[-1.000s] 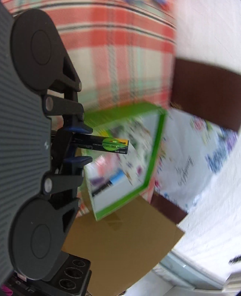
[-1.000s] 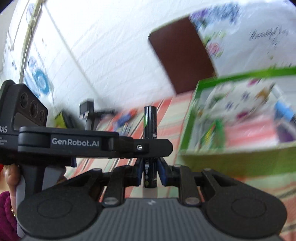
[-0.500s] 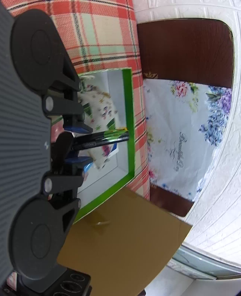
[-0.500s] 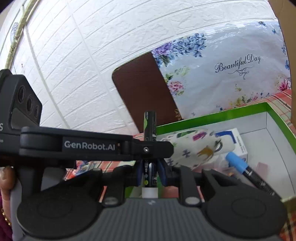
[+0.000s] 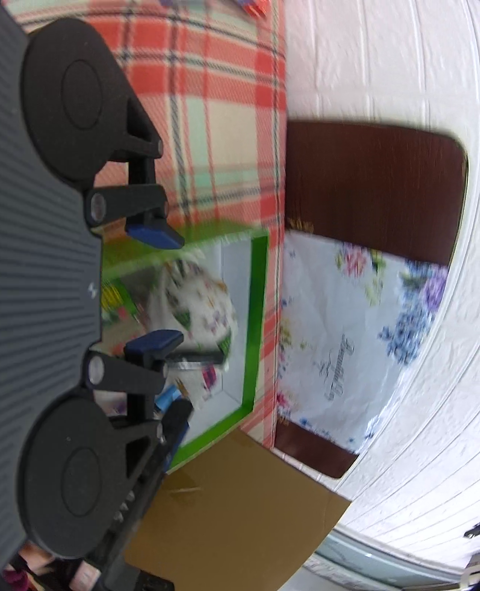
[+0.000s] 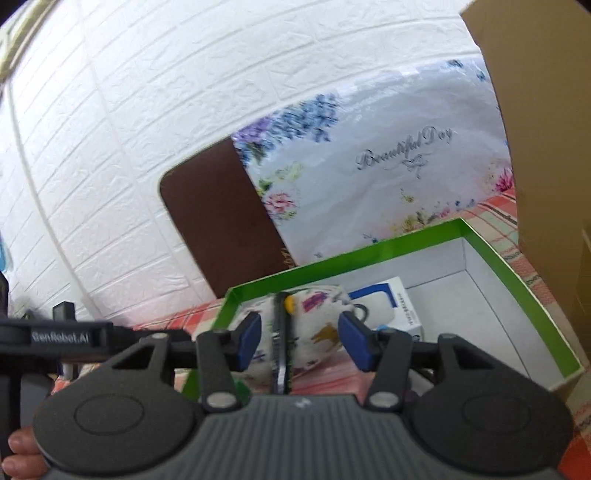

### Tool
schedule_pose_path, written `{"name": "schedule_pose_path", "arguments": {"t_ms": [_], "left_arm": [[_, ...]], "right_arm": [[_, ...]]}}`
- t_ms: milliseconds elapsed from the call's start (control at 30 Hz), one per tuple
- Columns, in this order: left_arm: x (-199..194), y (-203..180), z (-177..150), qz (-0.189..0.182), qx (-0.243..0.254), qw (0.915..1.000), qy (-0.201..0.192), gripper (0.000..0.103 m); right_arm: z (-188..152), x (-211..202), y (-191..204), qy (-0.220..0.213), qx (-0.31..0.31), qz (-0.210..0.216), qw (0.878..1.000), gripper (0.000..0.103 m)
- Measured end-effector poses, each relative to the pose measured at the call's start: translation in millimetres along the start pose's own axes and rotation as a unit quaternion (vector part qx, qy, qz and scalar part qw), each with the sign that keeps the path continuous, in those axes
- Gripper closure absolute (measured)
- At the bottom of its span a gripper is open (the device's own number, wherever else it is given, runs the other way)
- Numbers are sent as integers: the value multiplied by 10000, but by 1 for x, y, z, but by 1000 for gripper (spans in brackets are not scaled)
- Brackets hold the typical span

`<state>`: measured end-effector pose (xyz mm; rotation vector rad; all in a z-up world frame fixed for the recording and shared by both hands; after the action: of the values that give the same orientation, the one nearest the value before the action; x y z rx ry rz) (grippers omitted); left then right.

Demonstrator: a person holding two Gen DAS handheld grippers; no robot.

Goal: Organize objects
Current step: 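Carry the black marker into the green box and open the right tool, then move both tools to the tiger-picture card pack and close the left tool on it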

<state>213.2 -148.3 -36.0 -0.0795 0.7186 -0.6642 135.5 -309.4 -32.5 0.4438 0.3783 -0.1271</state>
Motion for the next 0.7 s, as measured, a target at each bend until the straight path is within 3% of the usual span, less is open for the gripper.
{"name": "schedule_pose_path", "arguments": {"t_ms": [367, 700], "left_arm": [[-43, 97, -57, 898, -571, 9941, 200, 53], [-84, 191, -83, 1677, -1139, 9792, 67, 53]], "right_arm": [[-46, -5, 93, 403, -965, 721, 9919, 54], [-88, 26, 177, 1021, -1725, 1297, 9711, 54]]}}
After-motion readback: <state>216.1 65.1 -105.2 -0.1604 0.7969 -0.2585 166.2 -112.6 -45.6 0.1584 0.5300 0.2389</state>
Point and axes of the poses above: each gripper's, at about its wrist camera, not at the fingertips, and x roughly the way its jaws point, y to its left, z to its top, the point moved 9 cm from there along x, roughly the way its jaws point, and after that the axes turned 1 degree about z, right-handed, at the moved point
